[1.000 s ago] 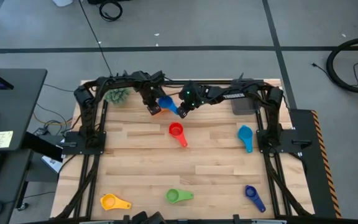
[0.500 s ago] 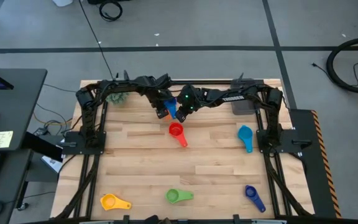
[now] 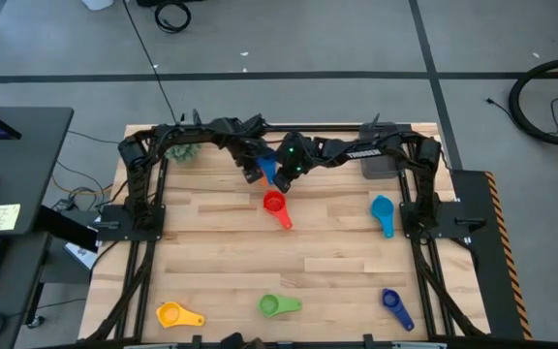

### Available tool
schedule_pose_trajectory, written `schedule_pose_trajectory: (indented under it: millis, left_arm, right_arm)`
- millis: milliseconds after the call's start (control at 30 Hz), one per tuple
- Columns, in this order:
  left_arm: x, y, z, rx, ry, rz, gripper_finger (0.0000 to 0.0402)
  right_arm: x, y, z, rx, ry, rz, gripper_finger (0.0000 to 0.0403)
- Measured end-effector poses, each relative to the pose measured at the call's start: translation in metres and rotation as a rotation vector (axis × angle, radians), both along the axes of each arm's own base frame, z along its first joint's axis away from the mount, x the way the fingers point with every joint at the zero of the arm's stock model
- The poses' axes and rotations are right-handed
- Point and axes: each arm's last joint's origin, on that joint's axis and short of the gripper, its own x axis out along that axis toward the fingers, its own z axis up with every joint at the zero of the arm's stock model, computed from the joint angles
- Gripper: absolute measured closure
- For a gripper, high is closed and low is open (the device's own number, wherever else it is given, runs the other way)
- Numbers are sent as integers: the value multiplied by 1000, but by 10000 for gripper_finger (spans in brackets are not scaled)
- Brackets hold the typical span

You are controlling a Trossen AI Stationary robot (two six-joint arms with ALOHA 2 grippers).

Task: Nest measuring cups in basket
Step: Stack the blue measuring cup on top of the orange measuring cup, then stack the red measuring cup on top of the blue measuring cup

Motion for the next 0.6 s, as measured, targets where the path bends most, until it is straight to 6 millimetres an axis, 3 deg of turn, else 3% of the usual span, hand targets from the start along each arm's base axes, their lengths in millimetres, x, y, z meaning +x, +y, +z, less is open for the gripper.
schedule_pose_trajectory:
  millis: [333,600]
  left_arm:
    - [-13,3,-2,-49,86,16,301]
    - [-13,3,-2,-41,83,-6,301]
  right_arm:
    - [-7,7,-3,236,26,151,375]
    - [-13,10,-8,233,99,159,341]
